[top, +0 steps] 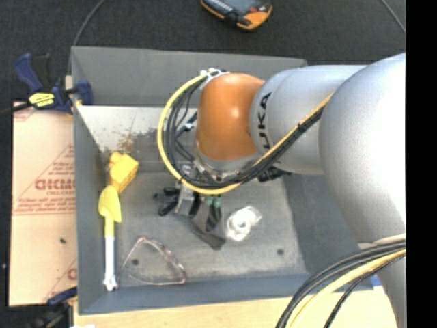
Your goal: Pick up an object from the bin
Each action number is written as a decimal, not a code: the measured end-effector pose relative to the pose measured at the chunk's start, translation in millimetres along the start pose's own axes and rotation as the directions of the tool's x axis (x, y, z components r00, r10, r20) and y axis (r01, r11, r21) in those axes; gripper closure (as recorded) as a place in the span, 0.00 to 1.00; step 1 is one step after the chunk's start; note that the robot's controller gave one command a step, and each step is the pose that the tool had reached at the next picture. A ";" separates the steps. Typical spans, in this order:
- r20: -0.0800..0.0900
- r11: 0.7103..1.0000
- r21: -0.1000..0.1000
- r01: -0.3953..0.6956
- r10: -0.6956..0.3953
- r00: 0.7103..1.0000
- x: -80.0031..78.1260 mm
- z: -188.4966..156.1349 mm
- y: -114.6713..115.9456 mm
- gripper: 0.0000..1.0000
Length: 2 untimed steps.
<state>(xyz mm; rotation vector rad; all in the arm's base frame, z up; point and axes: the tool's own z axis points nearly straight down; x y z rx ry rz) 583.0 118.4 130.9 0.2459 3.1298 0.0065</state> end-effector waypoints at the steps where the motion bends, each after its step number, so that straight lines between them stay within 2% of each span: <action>1: 0.001 1.000 0.000 0.000 0.000 1.000 -0.4 -8.5 -0.1 1.00; 2: 0.000 1.000 0.000 -0.001 0.001 1.000 -0.3 -17.8 -0.4 1.00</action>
Offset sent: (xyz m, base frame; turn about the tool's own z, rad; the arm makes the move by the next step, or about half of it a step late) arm 0.0003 -0.0002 0.0351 0.0002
